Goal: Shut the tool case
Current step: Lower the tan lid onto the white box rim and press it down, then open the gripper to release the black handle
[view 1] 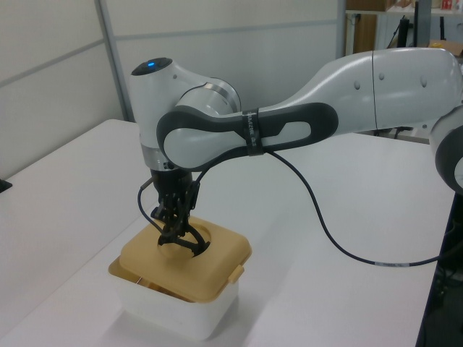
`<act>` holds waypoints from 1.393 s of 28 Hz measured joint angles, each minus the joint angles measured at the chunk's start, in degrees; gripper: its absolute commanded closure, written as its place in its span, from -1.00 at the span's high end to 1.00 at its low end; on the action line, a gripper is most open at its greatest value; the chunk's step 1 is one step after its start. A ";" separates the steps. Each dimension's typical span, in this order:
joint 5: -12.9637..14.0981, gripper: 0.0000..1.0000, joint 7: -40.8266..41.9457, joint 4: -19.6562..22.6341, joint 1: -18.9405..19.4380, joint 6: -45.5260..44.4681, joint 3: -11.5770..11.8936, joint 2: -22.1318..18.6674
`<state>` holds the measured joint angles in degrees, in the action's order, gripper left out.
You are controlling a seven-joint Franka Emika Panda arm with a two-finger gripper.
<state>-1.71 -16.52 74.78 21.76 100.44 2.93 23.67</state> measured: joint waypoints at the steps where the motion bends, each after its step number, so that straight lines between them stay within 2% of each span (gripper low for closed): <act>1: 0.00 -1.00 -0.08 0.00 0.13 0.00 0.00 0.02; 5: 0.00 -1.00 -0.21 0.00 0.40 0.46 0.00 0.15; 7: 0.00 -0.88 -0.21 0.00 0.43 1.24 0.00 0.32; 11: 0.00 -0.40 -0.27 -0.06 0.55 1.78 0.00 0.89; 13: 0.00 -0.06 -0.78 -0.28 0.64 1.82 0.00 1.16; 14: 0.00 0.27 -0.97 -0.35 0.68 1.83 0.00 1.24; 15: 0.00 0.71 -1.17 -0.41 0.73 1.85 0.00 1.31; 16: 0.00 1.00 -1.42 -0.48 0.77 1.88 0.00 1.39; 33: 0.00 1.00 -2.38 -1.32 1.02 1.74 0.02 1.72; 39: -0.01 1.00 -1.75 -1.90 1.02 -1.86 0.05 0.76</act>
<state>-1.72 -18.27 72.88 22.78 98.58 2.98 24.43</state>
